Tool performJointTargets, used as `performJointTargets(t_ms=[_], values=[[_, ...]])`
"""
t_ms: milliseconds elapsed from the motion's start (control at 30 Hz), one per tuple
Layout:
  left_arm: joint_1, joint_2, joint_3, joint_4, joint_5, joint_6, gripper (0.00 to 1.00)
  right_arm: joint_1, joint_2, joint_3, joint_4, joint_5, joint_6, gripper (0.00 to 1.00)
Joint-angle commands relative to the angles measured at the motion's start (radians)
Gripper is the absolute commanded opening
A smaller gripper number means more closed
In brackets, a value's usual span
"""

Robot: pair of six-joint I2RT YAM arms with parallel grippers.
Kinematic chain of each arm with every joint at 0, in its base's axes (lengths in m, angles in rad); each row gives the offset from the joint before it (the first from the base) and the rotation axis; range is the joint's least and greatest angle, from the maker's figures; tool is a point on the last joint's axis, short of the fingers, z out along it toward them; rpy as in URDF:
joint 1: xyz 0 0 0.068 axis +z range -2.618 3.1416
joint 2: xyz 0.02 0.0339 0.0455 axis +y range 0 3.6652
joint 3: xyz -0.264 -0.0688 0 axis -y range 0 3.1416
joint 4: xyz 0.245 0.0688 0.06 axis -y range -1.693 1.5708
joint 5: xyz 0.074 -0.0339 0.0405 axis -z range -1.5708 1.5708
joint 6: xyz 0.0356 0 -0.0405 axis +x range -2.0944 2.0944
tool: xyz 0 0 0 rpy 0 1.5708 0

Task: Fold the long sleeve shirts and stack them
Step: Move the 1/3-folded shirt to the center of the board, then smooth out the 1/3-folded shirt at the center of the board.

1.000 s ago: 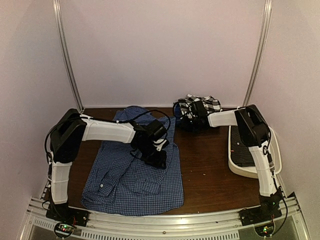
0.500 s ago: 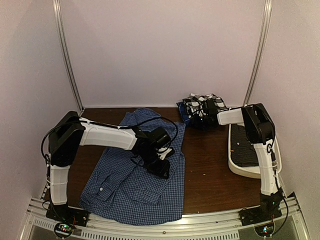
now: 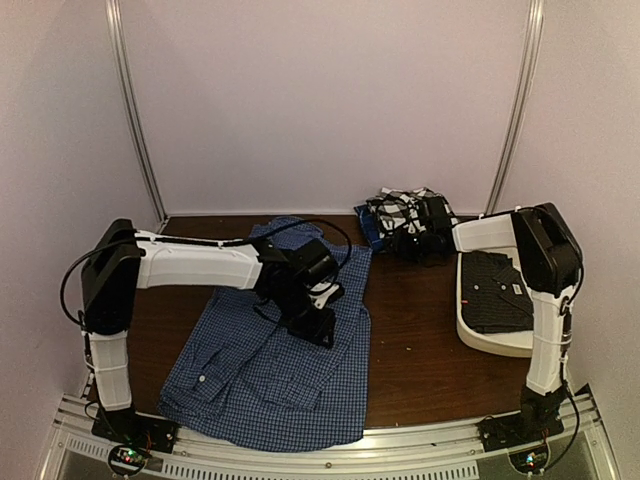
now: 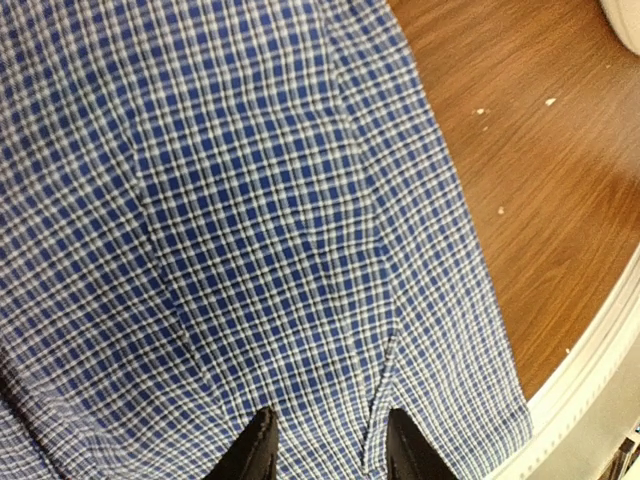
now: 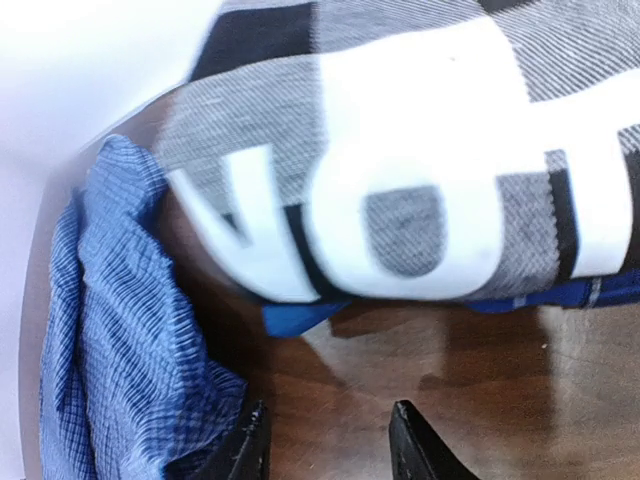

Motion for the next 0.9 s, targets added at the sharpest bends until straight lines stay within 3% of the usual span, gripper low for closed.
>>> performJointTargets(t_ms=[0, 200, 533, 633, 800, 867], values=[[0.023, -0.087, 0.013, -0.018, -0.049, -0.011, 0.38, 0.043, -0.104, -0.068, 0.057, -0.027, -0.017, 0.45], [0.089, -0.108, -0.019, -0.007, -0.095, -0.037, 0.38, 0.087, -0.108, -0.056, 0.046, -0.045, -0.018, 0.53], [0.23, -0.074, 0.02, 0.06, -0.128, -0.027, 0.38, 0.107, 0.009, 0.075, -0.049, -0.027, -0.025, 0.46], [0.263, -0.03, 0.042, 0.085, -0.108, -0.013, 0.38, 0.107, 0.046, 0.127, -0.086, -0.022, -0.036, 0.37], [0.269, 0.063, 0.095, 0.105, -0.092, 0.017, 0.38, 0.107, 0.069, 0.206, -0.153, 0.038, -0.065, 0.09], [0.269, 0.099, 0.106, 0.106, -0.083, 0.017, 0.37, 0.107, 0.065, 0.231, -0.176, 0.078, -0.079, 0.04]])
